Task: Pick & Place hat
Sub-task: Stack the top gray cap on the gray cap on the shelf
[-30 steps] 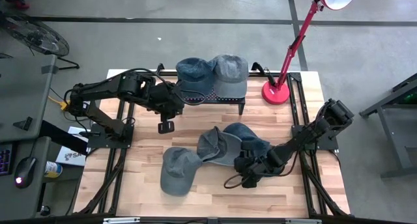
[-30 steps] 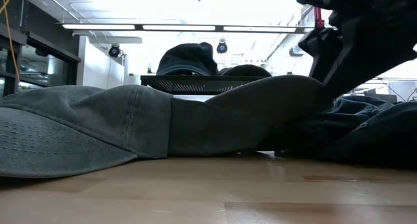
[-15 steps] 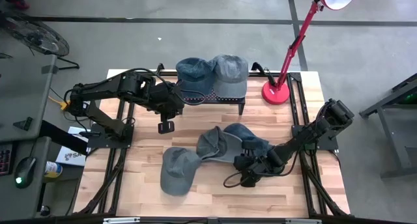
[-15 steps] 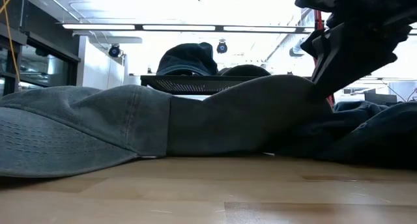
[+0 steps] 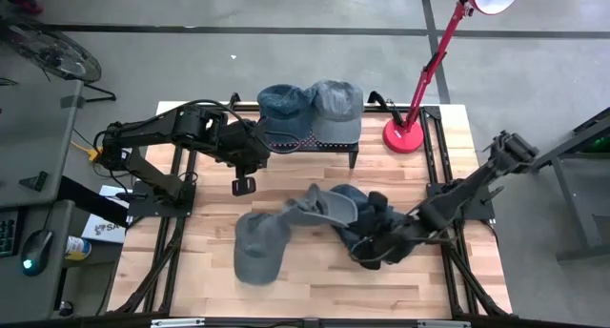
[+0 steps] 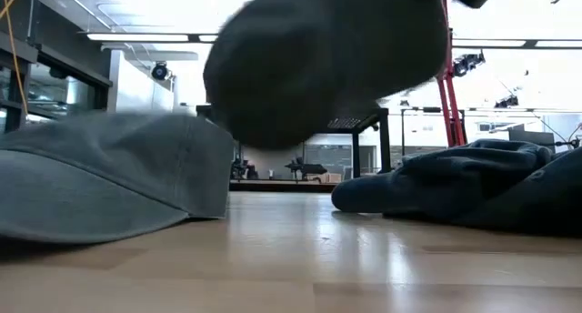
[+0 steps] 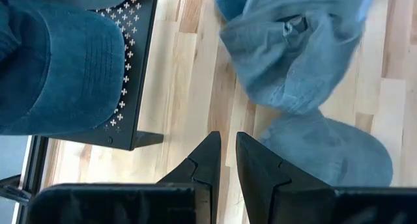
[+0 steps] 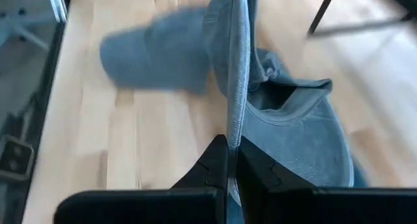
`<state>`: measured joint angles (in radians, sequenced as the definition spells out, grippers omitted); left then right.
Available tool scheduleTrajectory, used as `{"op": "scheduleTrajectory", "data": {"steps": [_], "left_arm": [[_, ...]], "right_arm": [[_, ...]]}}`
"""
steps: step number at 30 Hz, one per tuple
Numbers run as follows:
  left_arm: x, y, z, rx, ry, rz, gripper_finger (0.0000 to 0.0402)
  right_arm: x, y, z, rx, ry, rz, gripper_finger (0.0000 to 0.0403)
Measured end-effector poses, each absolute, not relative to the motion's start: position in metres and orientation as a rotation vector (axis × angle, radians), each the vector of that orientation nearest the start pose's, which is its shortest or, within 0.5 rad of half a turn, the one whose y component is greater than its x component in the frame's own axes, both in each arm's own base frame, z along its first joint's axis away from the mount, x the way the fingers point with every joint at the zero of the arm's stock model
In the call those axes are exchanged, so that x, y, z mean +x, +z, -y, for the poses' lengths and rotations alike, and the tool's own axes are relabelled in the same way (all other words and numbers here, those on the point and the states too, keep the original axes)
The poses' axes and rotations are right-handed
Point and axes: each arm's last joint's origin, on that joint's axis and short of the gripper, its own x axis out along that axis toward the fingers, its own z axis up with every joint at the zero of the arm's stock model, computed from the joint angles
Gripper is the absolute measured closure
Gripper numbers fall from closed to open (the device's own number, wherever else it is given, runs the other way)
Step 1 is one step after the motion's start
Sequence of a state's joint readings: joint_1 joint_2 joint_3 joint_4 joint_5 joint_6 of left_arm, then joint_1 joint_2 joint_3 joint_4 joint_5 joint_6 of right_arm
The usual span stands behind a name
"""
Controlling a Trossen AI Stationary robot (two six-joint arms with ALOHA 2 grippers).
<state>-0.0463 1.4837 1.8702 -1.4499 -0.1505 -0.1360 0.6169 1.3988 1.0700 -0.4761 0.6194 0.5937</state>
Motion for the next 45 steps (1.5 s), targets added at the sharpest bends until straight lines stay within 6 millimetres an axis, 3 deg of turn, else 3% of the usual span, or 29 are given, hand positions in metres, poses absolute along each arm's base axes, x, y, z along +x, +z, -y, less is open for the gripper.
{"op": "scheduleTrajectory", "data": {"steps": [12, 24, 34, 40, 45], "left_arm": [[0.257, 0.444, 0.006, 0.022, 0.205, -0.854, 0.0355], [0.239, 0.494, 0.000, 0.123, 0.326, -0.466, 0.0355], [0.232, 0.524, 0.003, 0.196, 0.207, -0.207, 0.0355], [0.250, 0.532, 0.007, 0.186, 0.119, -0.065, 0.0355], [0.272, 0.538, 0.011, 0.202, 0.010, 0.085, 0.0355]], "right_arm": [[0.220, 0.386, -0.158, -0.033, -0.241, -0.320, 0.0398], [0.201, 0.461, -0.150, -0.186, -0.259, -0.196, 0.0399], [0.190, 0.518, -0.140, -0.251, -0.274, -0.003, 0.0399], [0.196, 0.541, -0.133, -0.293, -0.159, 0.206, 0.0399], [0.205, 0.550, -0.118, -0.335, -0.029, 0.350, 0.0399]]}}
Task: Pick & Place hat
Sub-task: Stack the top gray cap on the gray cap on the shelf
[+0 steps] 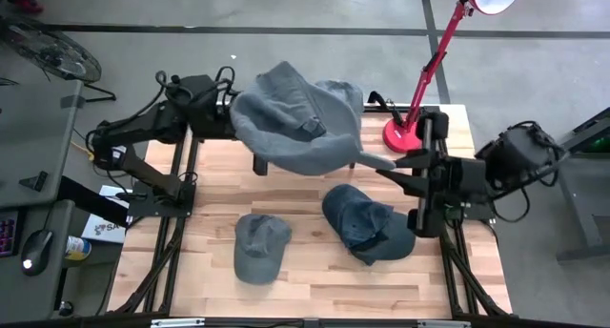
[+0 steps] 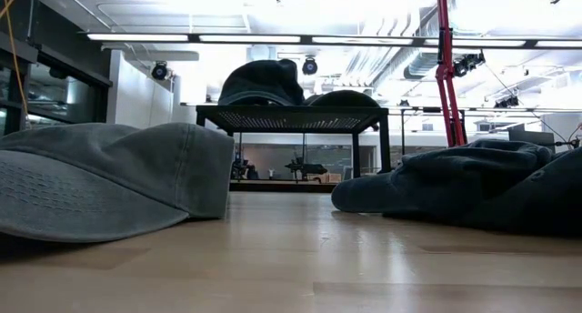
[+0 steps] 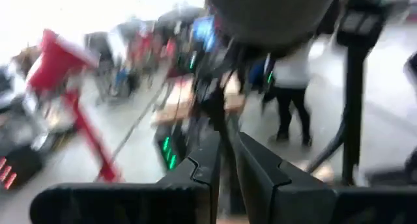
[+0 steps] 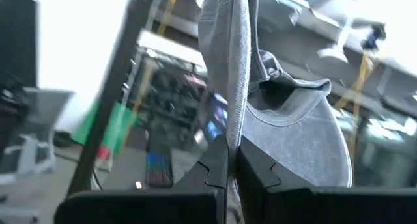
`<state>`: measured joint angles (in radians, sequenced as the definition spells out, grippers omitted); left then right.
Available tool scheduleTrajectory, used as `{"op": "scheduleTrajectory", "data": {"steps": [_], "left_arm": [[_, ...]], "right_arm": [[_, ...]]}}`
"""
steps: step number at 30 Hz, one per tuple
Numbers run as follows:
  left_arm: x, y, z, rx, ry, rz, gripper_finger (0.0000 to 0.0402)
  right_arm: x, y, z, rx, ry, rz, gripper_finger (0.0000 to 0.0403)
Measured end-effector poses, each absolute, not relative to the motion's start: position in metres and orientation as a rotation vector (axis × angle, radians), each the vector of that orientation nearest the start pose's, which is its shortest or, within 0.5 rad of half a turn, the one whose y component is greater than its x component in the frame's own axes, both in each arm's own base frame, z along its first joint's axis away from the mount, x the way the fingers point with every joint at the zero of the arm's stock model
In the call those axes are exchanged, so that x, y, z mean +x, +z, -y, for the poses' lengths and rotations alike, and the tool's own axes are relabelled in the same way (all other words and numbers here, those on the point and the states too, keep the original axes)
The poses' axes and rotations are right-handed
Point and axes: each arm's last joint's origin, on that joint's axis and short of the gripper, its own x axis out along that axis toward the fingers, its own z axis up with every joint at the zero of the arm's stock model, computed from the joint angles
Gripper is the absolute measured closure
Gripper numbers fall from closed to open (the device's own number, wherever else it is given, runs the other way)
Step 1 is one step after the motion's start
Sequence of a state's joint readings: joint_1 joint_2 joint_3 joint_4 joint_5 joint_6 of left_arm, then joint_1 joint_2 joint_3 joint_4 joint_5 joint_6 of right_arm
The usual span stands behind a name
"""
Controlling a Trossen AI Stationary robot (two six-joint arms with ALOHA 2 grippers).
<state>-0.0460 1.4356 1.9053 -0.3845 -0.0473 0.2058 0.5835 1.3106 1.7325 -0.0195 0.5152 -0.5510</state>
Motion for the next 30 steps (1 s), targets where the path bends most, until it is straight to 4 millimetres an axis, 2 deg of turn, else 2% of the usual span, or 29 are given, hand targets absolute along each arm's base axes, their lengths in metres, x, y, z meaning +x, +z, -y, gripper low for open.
{"op": "scheduleTrajectory", "data": {"steps": [5, 11, 16, 19, 24, 30], "left_arm": [[0.284, 0.545, 0.015, 0.210, -0.083, 0.223, 0.0355], [0.293, 0.549, 0.019, 0.234, -0.197, 0.340, 0.0355], [0.300, 0.554, 0.020, 0.210, -0.204, 0.443, 0.0351], [0.304, 0.557, 0.020, 0.185, -0.199, 0.517, 0.0328], [0.305, 0.562, 0.018, 0.129, -0.175, 0.607, 0.0255], [0.313, 0.558, 0.007, 0.042, -0.193, 0.597, 0.0192]], "right_arm": [[0.210, 0.557, -0.104, -0.336, 0.115, 0.473, 0.0399], [0.217, 0.559, -0.087, -0.304, 0.265, 0.543, 0.0399], [0.219, 0.562, -0.075, -0.266, 0.349, 0.581, 0.0399], [0.220, 0.562, -0.069, -0.245, 0.396, 0.584, 0.0399], [0.222, 0.563, -0.062, -0.216, 0.410, 0.589, 0.0399], [0.225, 0.565, -0.052, -0.170, 0.466, 0.612, 0.0399]]}}
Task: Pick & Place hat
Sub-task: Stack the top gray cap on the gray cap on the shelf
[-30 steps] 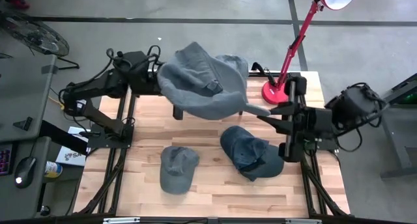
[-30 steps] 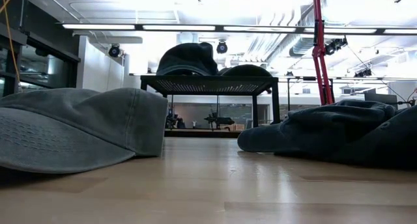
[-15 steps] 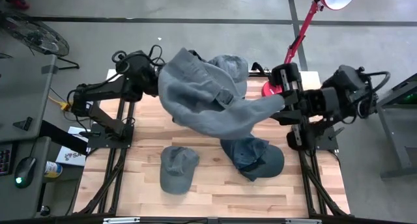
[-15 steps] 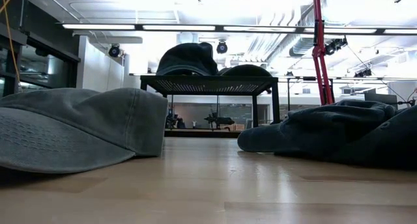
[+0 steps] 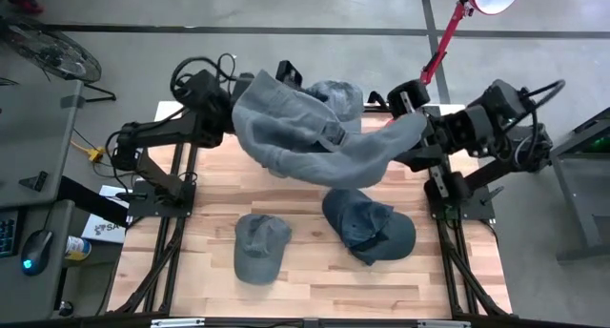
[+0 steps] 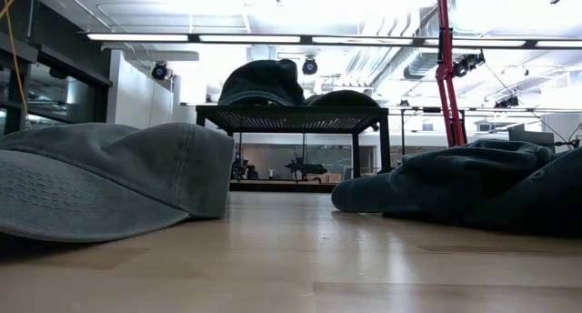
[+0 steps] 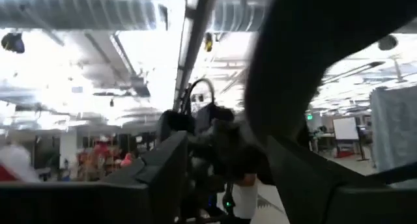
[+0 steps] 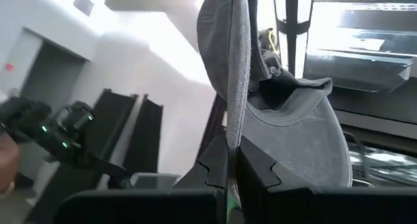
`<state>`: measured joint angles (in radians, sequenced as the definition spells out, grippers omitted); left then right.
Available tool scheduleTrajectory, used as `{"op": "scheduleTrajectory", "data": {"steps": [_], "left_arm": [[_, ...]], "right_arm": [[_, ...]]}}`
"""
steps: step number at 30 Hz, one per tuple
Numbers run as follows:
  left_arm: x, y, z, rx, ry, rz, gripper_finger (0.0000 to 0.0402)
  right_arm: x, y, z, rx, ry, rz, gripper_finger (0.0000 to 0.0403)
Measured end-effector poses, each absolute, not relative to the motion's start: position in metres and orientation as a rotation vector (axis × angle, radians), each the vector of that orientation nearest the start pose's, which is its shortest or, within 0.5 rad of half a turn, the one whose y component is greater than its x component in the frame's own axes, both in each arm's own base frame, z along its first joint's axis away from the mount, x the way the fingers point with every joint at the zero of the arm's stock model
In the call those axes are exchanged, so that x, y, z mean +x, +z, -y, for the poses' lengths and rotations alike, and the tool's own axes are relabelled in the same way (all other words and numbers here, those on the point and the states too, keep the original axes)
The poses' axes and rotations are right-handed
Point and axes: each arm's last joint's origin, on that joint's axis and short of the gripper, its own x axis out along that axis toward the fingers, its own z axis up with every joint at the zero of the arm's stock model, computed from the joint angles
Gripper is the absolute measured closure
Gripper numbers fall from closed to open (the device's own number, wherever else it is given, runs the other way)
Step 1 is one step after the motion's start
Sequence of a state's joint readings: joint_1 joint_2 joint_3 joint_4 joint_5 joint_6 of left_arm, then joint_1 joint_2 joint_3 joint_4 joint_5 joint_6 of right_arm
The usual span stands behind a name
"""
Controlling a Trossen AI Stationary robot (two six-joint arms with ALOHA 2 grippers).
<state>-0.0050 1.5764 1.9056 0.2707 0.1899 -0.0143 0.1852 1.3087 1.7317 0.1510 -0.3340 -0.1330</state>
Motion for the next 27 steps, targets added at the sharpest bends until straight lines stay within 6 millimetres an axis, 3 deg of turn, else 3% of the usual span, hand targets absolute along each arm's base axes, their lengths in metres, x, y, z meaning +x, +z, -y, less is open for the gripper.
{"op": "scheduleTrajectory", "data": {"steps": [8, 19, 27], "left_arm": [[0.321, 0.556, -0.010, -0.005, -0.312, 0.650, 0.0172], [0.321, 0.557, -0.012, -0.001, -0.361, 0.671, 0.0172], [0.319, 0.558, -0.012, 0.010, -0.380, 0.688, 0.0172]], "right_arm": [[0.224, 0.567, -0.041, -0.102, 0.548, 0.606, 0.0399], [0.226, 0.567, -0.028, -0.029, 0.560, 0.578, 0.0399], [0.242, 0.561, -0.018, 0.035, 0.533, 0.531, 0.0399]]}}
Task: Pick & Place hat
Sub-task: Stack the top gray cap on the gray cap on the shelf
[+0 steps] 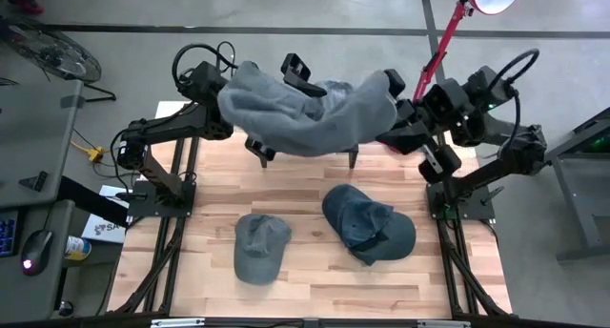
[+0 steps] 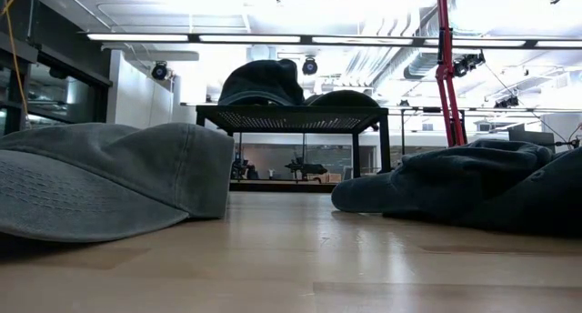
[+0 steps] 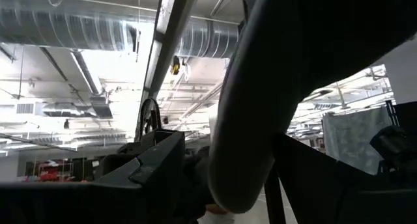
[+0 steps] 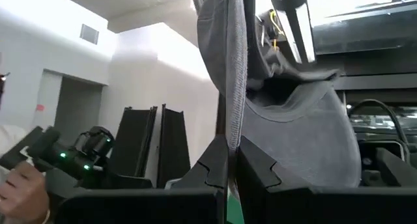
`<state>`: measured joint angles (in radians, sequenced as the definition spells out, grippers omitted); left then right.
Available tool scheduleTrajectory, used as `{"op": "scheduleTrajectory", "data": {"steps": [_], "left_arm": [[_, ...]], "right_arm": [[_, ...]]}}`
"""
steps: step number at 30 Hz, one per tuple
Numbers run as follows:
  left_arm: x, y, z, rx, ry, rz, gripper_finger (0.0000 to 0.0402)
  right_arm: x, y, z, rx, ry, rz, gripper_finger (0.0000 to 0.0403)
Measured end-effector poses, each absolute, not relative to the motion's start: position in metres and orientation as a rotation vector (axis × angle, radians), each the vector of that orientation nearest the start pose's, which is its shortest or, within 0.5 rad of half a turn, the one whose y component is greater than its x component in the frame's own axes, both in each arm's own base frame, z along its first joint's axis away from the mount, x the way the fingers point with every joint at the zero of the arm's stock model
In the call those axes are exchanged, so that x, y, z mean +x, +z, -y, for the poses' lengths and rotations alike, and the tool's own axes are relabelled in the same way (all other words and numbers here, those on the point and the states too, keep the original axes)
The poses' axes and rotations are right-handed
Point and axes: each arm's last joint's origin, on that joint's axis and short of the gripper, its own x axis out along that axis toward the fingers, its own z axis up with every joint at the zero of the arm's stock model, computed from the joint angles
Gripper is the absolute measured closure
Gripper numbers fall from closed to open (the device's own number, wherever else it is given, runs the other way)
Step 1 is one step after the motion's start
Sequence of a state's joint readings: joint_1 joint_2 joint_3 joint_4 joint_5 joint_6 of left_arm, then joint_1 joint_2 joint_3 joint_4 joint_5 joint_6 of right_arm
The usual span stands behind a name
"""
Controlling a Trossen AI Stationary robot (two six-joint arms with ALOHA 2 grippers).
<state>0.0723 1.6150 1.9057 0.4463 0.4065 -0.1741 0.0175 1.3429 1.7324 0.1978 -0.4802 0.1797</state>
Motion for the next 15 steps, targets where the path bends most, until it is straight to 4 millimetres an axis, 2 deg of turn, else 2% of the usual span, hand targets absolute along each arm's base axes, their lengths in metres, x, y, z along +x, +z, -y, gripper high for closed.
{"op": "scheduleTrajectory", "data": {"steps": [4, 7, 11, 15], "left_arm": [[0.319, 0.558, -0.011, -0.001, -0.390, 0.683, 0.0178], [0.319, 0.558, -0.011, -0.001, -0.393, 0.682, 0.0206], [0.319, 0.558, -0.011, 0.001, -0.396, 0.680, 0.0273], [0.318, 0.559, -0.010, 0.010, -0.418, 0.683, 0.0359]], "right_arm": [[0.244, 0.560, -0.014, 0.034, 0.516, 0.527, 0.0399], [0.244, 0.560, -0.011, 0.034, 0.501, 0.524, 0.0399], [0.243, 0.560, -0.008, 0.034, 0.488, 0.523, 0.0399], [0.243, 0.560, -0.006, 0.039, 0.476, 0.511, 0.0399]]}}
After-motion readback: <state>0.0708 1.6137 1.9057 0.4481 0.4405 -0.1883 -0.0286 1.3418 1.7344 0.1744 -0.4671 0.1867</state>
